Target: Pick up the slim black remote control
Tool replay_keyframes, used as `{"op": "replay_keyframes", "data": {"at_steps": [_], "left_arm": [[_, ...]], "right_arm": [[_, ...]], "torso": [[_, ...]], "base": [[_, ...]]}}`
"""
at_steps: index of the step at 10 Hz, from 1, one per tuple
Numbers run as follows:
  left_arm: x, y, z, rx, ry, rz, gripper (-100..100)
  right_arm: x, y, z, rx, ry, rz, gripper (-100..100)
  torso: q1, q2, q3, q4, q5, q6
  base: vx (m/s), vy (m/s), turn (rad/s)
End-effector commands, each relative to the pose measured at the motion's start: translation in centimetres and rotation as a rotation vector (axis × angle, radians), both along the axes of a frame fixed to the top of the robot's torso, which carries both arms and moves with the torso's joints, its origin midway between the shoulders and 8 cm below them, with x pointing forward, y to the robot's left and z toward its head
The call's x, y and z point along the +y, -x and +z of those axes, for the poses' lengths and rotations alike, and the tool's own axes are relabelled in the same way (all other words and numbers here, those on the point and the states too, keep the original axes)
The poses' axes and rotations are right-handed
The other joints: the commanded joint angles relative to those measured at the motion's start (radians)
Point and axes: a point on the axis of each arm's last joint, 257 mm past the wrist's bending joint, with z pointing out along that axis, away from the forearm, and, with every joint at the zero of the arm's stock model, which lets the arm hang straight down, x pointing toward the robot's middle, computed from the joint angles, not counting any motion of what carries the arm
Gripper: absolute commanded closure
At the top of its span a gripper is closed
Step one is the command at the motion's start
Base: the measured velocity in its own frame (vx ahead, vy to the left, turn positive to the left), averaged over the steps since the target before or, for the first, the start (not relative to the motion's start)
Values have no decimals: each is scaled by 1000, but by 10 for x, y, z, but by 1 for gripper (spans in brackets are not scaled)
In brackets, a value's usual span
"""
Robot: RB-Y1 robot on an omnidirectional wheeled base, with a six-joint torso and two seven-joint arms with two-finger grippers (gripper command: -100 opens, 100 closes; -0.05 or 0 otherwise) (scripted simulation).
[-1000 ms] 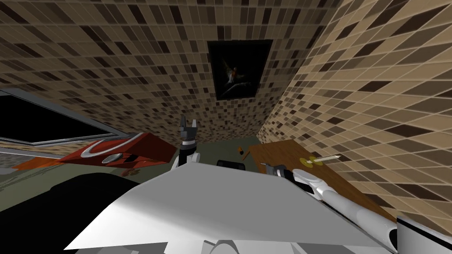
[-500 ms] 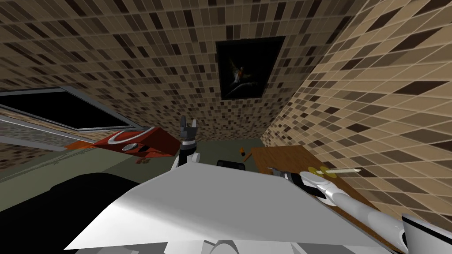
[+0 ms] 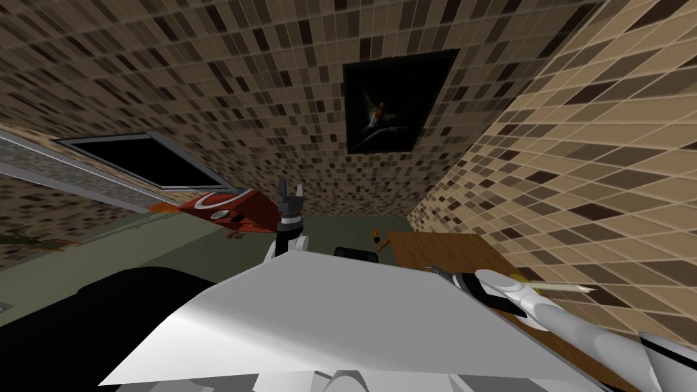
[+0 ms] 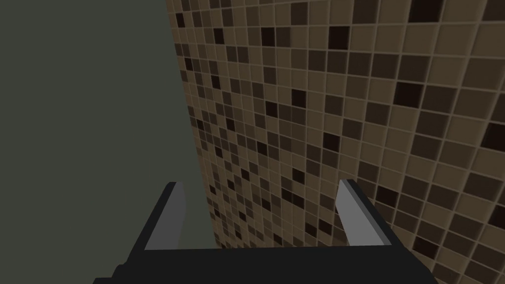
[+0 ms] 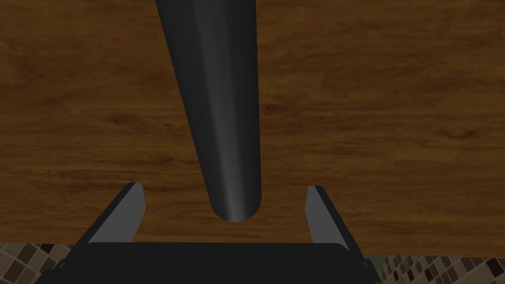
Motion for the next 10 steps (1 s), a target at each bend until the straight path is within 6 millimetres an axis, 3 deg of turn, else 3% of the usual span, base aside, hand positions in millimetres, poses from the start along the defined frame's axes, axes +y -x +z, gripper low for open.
{"op": "replay_keyframes", "data": {"at_steps": [1,2,3,4,6,7,8,10], "left_arm": [[0,0,0,0,0,0,0],[0,0,0,0,0,0,0],[0,0,0,0,0,0,0],[0,0,0,0,0,0,0],[0,0,0,0,0,0,0],[0,0,0,0,0,0,0],[0,0,0,0,0,0,0],[0,0,0,0,0,0,0]], "right_arm": [[-21,13,0,20,54,30,-100],[-13,12,-1,14,34,18,-100],[-15,12,-1,14,39,21,0],[-8,15,-10,11,39,14,-100],[2,18,-22,9,40,5,-100],[0,17,-18,10,38,7,-100],[0,17,-19,9,40,7,100],[0,18,-19,12,38,8,100]], "torso": [[0,0,0,0,0,0],[-1,0,0,0,0,0],[1,0,0,0,0,1],[2,0,0,0,0,1],[1,0,0,0,0,1],[0,0,0,0,0,1],[1,0,0,0,0,1],[1,-1,0,0,-1,0]], "base": [[-5,-51,272],[-3,-27,47],[0,-5,-8],[-3,-21,56],[-7,-39,60],[-2,-18,9],[0,0,0],[-2,-1,-6]]}}
